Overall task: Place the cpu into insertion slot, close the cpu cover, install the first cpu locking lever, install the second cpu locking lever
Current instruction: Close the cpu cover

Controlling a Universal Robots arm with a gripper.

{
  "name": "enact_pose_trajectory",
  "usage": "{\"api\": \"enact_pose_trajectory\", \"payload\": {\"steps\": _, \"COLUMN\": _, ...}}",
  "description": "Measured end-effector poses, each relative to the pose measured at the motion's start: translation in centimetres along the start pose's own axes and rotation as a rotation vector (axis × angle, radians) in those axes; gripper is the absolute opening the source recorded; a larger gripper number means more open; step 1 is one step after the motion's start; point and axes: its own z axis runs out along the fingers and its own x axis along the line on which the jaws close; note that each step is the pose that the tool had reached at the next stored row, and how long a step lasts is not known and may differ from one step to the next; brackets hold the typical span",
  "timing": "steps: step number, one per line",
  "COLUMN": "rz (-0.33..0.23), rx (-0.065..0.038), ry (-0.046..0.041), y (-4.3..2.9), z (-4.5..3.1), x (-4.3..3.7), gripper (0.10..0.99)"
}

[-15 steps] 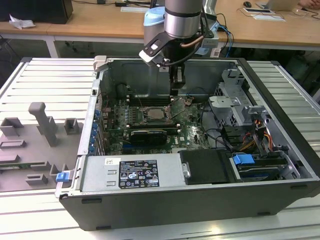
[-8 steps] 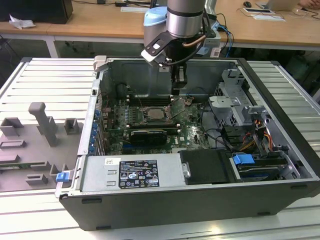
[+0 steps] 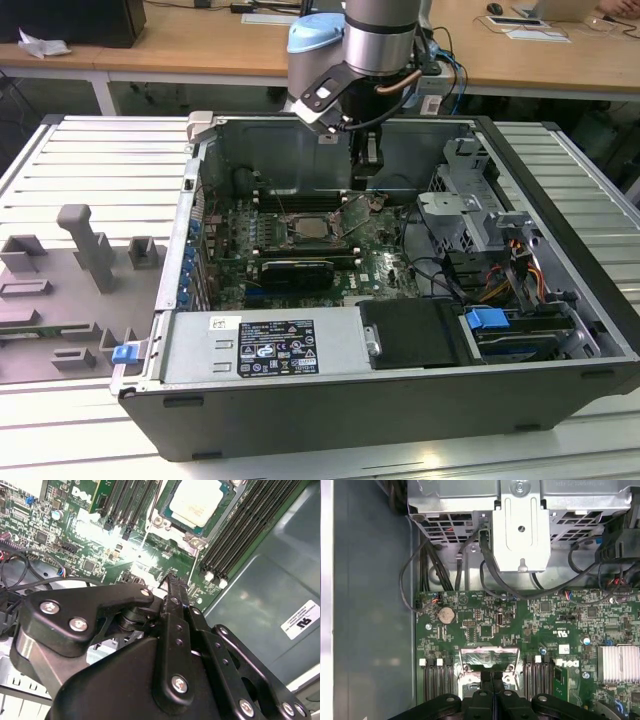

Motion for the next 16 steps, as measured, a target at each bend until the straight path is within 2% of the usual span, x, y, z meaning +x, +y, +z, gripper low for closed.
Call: {"api": "enact_pose_trajectory", "payload": {"steps": 16, "rz": 0.0, "rx": 0.0, "ry": -0.0001, "y": 1.32, "z": 0.05, "x": 0.17, "gripper": 0.106}}
